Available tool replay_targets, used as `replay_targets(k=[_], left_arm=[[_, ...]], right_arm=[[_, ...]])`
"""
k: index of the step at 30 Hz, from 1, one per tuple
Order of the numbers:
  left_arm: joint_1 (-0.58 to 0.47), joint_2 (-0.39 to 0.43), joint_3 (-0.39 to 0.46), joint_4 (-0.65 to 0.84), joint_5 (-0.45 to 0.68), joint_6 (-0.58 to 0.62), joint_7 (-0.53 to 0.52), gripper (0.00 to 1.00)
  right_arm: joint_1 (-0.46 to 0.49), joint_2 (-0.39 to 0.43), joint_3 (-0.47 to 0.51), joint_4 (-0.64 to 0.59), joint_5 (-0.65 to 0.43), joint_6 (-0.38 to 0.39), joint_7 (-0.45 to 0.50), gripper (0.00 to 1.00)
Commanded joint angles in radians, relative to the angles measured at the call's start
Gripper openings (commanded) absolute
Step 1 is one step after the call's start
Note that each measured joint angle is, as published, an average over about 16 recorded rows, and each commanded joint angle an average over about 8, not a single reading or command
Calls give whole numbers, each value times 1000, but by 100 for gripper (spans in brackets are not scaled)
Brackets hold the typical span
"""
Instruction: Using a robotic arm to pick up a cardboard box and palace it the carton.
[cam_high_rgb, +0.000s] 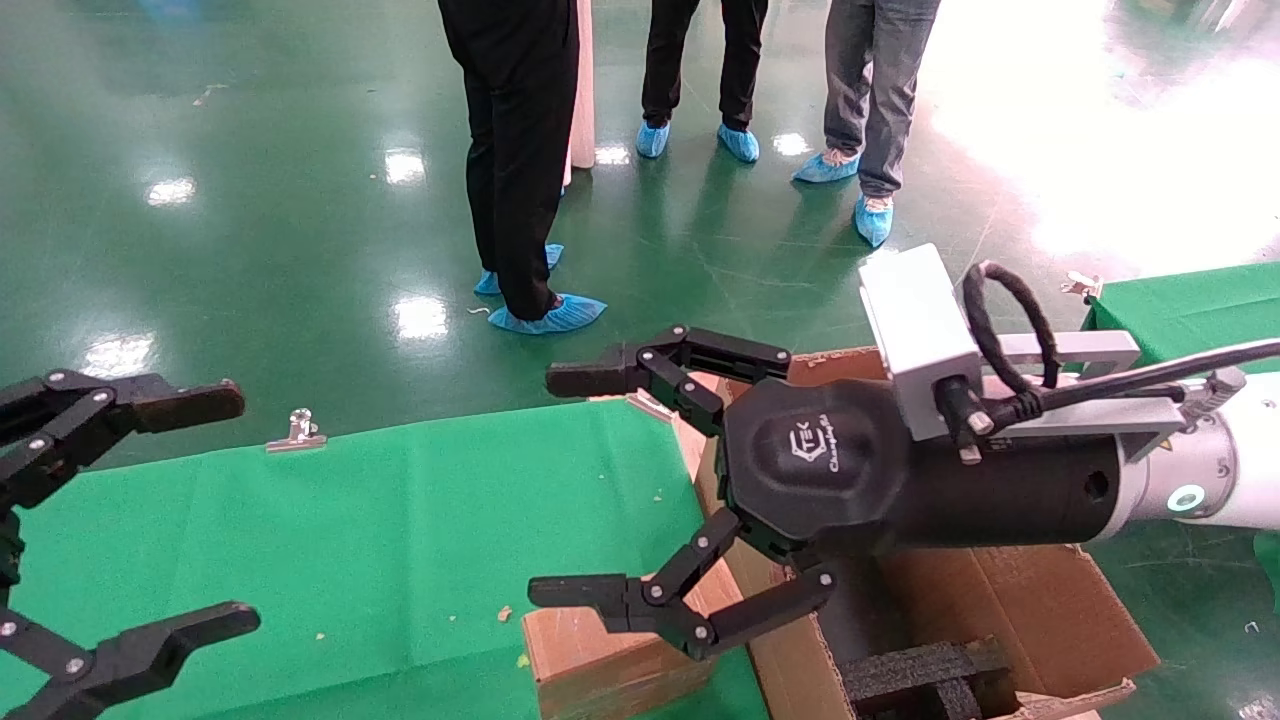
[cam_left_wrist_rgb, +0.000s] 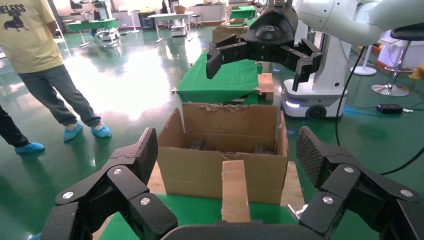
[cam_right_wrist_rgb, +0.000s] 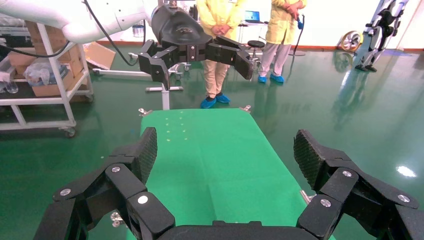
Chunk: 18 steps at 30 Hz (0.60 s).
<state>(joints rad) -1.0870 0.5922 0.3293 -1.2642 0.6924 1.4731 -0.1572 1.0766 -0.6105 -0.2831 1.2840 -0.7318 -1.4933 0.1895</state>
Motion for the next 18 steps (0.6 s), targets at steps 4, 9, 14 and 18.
replay_targets(k=[4, 9, 14, 18], left_arm=[[0, 0, 0, 0, 0, 0, 0, 100], [0, 0, 0, 0, 0, 0, 0, 100], [0, 0, 0, 0, 0, 0, 0, 76], [0, 0, 0, 0, 0, 0, 0, 26]], right_arm=[[0, 0, 0, 0, 0, 0, 0, 100], [0, 0, 0, 0, 0, 0, 0, 100], [0, 0, 0, 0, 0, 0, 0, 100], [0, 0, 0, 0, 0, 0, 0, 100]])
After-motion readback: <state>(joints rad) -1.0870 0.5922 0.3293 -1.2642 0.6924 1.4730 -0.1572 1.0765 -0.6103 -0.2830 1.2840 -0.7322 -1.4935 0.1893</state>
